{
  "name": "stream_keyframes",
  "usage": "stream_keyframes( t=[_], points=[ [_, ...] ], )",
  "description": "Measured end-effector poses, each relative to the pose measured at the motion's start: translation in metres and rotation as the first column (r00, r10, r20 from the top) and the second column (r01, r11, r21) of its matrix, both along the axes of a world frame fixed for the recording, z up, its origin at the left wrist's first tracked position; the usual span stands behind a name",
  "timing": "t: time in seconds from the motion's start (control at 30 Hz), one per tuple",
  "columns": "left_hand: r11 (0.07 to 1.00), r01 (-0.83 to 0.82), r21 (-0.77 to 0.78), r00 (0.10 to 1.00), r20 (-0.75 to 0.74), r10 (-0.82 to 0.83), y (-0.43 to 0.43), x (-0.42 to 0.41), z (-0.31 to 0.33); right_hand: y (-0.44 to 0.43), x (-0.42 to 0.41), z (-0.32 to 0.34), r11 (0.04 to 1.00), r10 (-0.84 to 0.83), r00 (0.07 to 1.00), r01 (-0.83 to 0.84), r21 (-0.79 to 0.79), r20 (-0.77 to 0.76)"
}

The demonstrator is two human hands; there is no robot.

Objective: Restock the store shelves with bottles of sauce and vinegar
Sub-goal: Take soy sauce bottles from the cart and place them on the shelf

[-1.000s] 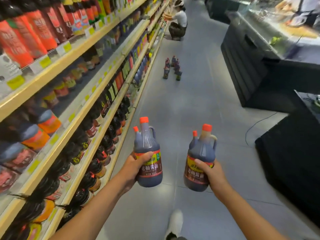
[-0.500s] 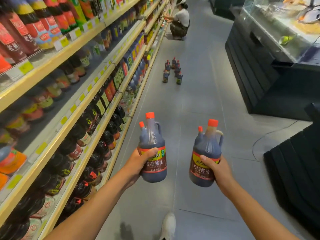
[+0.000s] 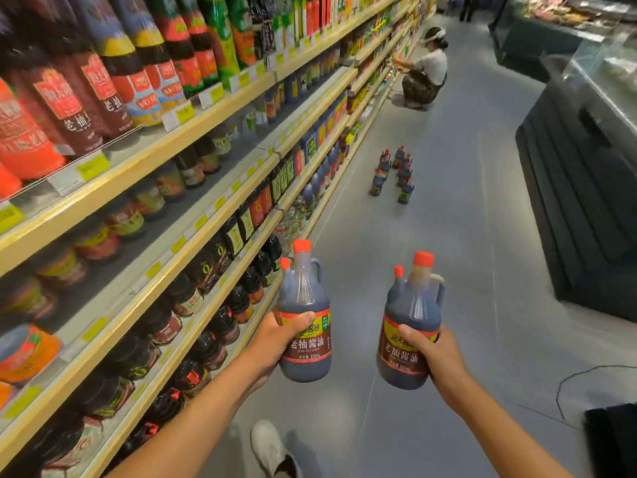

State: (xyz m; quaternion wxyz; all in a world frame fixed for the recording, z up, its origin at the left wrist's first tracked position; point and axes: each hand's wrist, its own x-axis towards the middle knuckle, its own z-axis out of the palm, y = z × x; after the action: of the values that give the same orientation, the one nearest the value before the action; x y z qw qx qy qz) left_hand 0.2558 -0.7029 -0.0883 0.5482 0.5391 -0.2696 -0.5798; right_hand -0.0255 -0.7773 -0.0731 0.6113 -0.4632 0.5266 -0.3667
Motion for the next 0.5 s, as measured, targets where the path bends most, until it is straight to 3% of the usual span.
stream_keyframes(
  t=[0.17, 0.5],
  points=[
    [0.999, -0.036, -0.038, 0.997, 0.063, 0.038, -0.045, 0.055, 0.010, -0.063, 0.064, 0.006, 0.994, 0.112, 0.993, -0.112, -0.011, -0.028],
    [0.961, -0.277, -0.008, 0.956, 0.099, 0.276, -0.075, 0.154, 0.016, -0.162, 0.210, 0.013, 0.919, 0.386, 0.922, -0.387, -0.069, -0.031]
  ],
)
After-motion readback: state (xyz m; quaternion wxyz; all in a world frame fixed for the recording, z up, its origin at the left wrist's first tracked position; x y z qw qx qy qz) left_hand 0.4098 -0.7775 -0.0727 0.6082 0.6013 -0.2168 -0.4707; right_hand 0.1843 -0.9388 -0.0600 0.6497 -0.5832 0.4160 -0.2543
